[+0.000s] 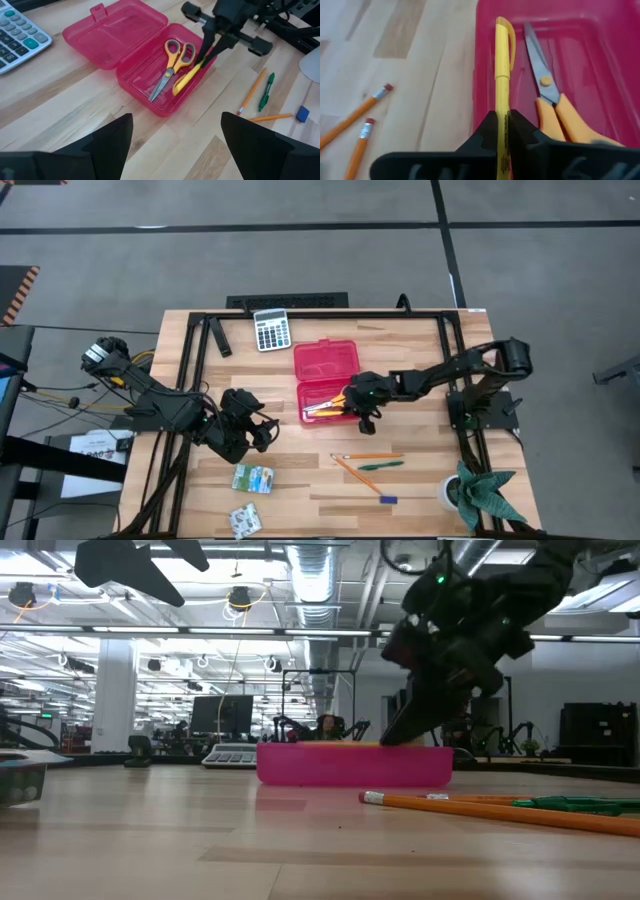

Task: Pack school essentials
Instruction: Put the yellow ballpoint pen into the red supply box, then put the right orange pencil into the red supply box

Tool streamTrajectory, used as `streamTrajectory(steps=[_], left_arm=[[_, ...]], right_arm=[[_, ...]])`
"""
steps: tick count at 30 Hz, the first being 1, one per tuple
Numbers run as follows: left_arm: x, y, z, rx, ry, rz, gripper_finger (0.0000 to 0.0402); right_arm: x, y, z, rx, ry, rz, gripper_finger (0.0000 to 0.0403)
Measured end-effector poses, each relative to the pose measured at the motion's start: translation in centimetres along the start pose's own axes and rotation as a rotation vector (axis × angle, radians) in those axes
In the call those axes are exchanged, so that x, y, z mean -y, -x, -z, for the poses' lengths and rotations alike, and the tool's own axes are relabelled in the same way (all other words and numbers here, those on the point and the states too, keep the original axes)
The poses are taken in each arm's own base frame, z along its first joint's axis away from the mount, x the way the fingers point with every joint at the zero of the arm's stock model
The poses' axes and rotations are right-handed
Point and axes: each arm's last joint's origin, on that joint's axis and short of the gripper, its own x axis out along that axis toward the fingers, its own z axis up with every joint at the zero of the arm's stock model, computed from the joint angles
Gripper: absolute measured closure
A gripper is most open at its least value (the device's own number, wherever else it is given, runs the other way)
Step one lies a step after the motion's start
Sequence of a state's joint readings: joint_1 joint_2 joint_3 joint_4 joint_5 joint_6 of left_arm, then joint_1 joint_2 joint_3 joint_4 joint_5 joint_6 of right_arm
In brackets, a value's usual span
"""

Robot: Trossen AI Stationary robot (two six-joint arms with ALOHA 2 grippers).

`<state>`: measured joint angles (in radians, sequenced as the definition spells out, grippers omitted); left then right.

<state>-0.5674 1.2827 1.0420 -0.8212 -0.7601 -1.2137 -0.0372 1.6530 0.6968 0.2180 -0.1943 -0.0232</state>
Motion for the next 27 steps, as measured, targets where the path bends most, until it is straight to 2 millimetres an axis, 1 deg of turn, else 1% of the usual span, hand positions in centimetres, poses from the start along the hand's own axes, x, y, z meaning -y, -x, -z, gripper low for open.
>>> streamTrajectory(steps=[4,8,14,18,20,23,25,27], left_arm=[[0.0,0.0,0.0,0.0,0.0,0.0,0.0105],[0.0,0.0,0.0,0.0,0.0,0.0,0.0105],[0.0,0.0,0.0,0.0,0.0,0.0,0.0105],[0.0,0.0,0.0,0.004,-0.001,-0.002,0.0105],[0.0,0.0,0.0,0.004,-0.001,-0.002,0.0105],[0.0,0.0,0.0,0.005,-0.001,-0.002,0.0105],[0.0,0.0,0.0,0.004,-0.005,-0.002,0.0105],[0.0,0.0,0.0,0.005,-0.006,-0.002,0.0105]], right_arm=[[0.5,-0.7,-0.3,-0.007,-0.008,-0.009,0.037],[0.5,-0.7,-0.5,-0.001,-0.007,-0.009,0.0351],[0.6,-0.7,-0.3,-0.019,-0.037,-0.008,0.0329],[0.6,-0.3,-0.2,-0.044,-0.074,-0.008,0.0299],[0.5,0.5,-0.7,-0.048,-0.093,-0.031,0.028],[-0.1,2.8,-2.0,-0.035,-0.14,-0.109,0.0256],[-1.0,4.7,-2.5,-0.039,-0.179,-0.14,0.0245],[-2.4,6.4,-2.7,-0.06,-0.174,-0.163,0.0239]])
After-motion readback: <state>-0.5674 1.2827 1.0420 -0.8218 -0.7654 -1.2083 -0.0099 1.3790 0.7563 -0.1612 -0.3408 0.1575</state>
